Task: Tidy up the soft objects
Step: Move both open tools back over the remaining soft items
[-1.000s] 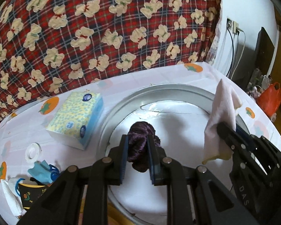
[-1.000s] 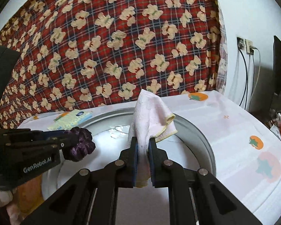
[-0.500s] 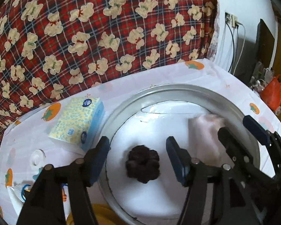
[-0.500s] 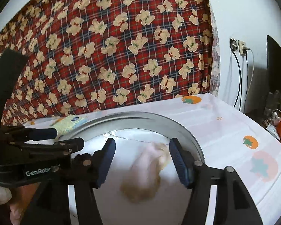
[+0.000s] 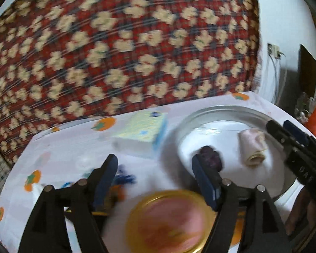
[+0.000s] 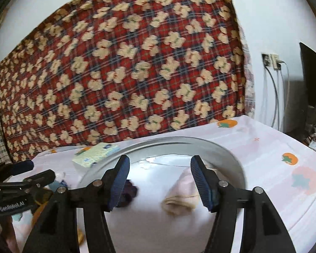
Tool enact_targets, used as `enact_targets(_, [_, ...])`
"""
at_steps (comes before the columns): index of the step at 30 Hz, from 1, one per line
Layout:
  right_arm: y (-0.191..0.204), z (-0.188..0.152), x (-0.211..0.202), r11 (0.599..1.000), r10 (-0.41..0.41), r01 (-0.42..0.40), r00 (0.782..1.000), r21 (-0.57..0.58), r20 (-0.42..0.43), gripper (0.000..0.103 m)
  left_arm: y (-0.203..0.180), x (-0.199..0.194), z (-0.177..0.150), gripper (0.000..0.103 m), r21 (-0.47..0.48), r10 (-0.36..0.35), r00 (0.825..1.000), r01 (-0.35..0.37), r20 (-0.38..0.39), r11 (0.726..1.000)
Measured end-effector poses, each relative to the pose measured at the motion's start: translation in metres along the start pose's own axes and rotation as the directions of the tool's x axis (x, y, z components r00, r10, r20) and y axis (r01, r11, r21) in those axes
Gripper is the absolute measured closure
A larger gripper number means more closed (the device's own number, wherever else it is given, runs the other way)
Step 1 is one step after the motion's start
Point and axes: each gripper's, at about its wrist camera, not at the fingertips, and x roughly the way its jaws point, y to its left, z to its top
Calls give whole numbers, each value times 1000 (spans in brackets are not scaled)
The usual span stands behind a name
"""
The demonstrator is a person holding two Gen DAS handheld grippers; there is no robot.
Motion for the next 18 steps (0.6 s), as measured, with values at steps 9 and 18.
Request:
enact_targets(9, [69,-17,-11,982,140,-139,990,-125,5,40,123,-10,-24,20,-122,199,979,-202,-32,972])
enact_targets(18, [149,-30,-16,912,319,-329,944,-247,-80,40,222,-7,-76,18,-284,294,946,-322,-137,903])
